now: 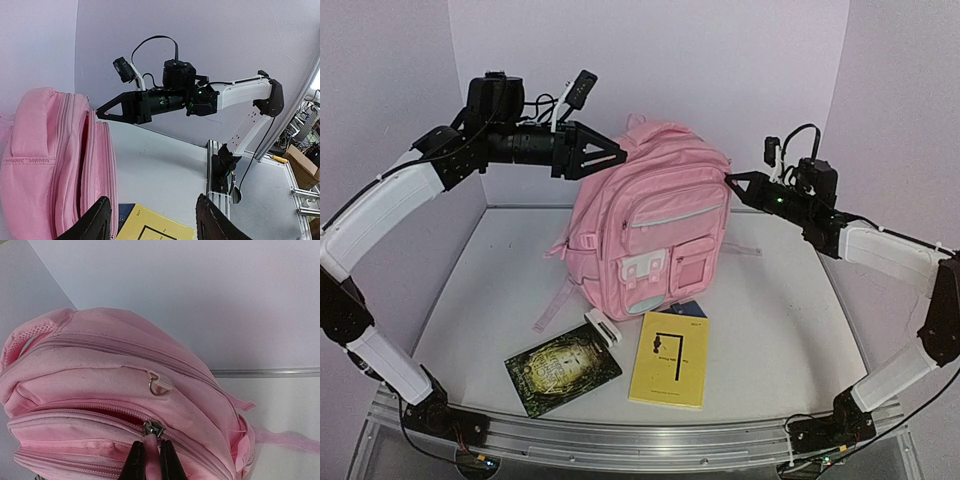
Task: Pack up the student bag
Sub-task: Unzip the student bag at the center of the board.
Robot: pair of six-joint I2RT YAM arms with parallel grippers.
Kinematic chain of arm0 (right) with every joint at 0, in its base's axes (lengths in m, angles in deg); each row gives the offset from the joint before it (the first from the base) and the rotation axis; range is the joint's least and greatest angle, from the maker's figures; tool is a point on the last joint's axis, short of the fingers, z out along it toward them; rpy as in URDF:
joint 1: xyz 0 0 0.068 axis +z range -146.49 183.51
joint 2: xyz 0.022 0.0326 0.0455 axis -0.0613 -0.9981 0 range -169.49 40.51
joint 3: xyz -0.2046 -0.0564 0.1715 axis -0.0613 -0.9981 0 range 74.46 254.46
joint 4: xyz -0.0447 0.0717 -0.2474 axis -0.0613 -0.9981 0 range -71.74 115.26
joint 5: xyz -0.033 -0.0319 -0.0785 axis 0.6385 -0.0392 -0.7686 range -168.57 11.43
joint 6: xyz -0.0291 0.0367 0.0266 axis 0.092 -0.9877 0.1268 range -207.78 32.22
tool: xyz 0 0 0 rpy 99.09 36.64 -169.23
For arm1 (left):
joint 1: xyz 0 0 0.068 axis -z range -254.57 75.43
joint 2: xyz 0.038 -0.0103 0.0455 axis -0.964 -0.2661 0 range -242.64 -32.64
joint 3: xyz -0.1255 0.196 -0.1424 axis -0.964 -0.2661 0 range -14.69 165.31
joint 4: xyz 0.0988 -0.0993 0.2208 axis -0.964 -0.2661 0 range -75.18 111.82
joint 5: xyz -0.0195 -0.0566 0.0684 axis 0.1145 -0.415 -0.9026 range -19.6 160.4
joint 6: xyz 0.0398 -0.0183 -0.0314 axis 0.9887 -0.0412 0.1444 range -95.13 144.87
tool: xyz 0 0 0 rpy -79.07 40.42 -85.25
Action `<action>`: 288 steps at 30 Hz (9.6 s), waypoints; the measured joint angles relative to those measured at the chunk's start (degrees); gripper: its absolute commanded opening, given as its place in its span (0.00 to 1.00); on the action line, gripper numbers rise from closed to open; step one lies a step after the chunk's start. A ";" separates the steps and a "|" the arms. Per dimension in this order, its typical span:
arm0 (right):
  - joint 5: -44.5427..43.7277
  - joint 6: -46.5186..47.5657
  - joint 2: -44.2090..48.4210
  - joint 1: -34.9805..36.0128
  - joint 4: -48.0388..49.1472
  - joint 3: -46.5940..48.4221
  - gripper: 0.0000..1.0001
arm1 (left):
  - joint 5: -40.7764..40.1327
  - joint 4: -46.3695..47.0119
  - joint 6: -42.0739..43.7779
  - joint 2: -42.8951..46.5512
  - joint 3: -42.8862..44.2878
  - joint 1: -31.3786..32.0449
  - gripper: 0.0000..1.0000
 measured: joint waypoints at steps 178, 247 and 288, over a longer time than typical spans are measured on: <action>5.87 -45.20 0.74 -0.39 17.89 -10.67 0.51 | 1.56 -11.23 15.81 -4.33 -5.25 -4.83 0.00; 2.51 -51.50 -4.73 -0.39 33.44 -14.91 0.00 | -1.71 -11.18 16.17 -3.88 -5.25 -4.79 0.00; -7.91 -18.84 9.54 -0.39 -0.53 -17.06 0.52 | -10.36 -8.74 -0.71 4.82 -17.94 -8.06 0.74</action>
